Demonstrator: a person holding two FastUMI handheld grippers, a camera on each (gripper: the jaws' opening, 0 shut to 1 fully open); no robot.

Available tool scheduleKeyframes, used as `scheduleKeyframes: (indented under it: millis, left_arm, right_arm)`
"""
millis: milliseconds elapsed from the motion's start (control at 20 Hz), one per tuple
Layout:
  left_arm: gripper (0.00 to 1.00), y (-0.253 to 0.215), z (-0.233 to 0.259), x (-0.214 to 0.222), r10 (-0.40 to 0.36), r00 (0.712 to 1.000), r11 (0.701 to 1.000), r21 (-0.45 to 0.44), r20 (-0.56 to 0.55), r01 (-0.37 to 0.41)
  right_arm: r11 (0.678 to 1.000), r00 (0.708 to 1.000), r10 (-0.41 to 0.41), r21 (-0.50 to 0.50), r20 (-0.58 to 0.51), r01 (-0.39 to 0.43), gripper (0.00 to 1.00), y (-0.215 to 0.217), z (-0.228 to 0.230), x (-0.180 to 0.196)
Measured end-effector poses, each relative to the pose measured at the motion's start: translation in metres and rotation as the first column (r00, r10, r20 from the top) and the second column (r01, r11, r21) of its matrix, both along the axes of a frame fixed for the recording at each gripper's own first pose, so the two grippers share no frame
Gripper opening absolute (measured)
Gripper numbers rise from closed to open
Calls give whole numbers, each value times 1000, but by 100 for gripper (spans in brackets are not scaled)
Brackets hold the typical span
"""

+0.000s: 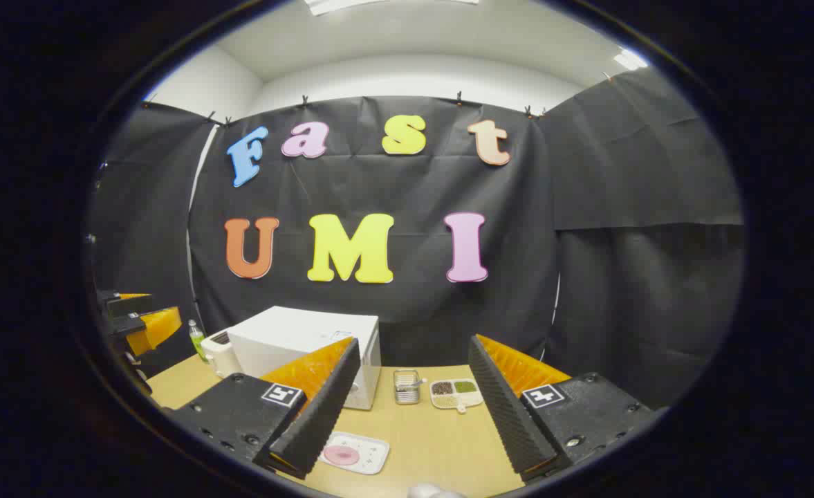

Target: Open the microwave oven with the left hand, put the food in, and close the microwave oven.

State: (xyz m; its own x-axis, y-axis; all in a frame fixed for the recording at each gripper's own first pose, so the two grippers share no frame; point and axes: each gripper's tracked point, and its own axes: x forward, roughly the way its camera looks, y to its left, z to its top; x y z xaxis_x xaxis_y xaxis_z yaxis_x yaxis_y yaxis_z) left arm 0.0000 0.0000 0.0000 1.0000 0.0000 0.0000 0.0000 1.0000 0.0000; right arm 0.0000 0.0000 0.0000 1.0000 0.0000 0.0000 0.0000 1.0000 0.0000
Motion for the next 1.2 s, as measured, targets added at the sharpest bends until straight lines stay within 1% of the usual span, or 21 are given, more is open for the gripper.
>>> scheduleKeyframes:
  millis: [250,300,350,650,800,1000,1200]
  left_arm:
    - [95,1,-10,12,3,1000,1000,4,-14,-3]
    - [95,0,-14,14,2,1000,1000,6,-18,-1]
    - [95,-1,-17,17,-3,1000,1000,6,-18,3]
    - [95,-8,-34,33,-13,999,1000,15,-33,13]
    - [95,-12,-41,43,-19,1000,1000,9,-20,19]
    - [95,-31,-60,64,-34,999,999,-8,-12,34]
    - [95,-65,-86,93,-79,997,997,-16,-20,78]
  right_arm:
    - [1000,1000,-1,0,-9,1,100,-2,1,2]
    - [1000,1000,1,1,-9,-1,96,-2,2,3]
    - [1000,1000,-2,0,-5,2,100,-4,5,3]
    - [1000,1000,-6,-8,4,6,100,-6,11,4]
    - [1000,1000,-3,-25,-2,3,100,-6,10,3]
    - [1000,1000,-10,-19,-2,10,100,-10,16,1]
    - [999,999,-31,-32,-18,30,100,-19,18,0]
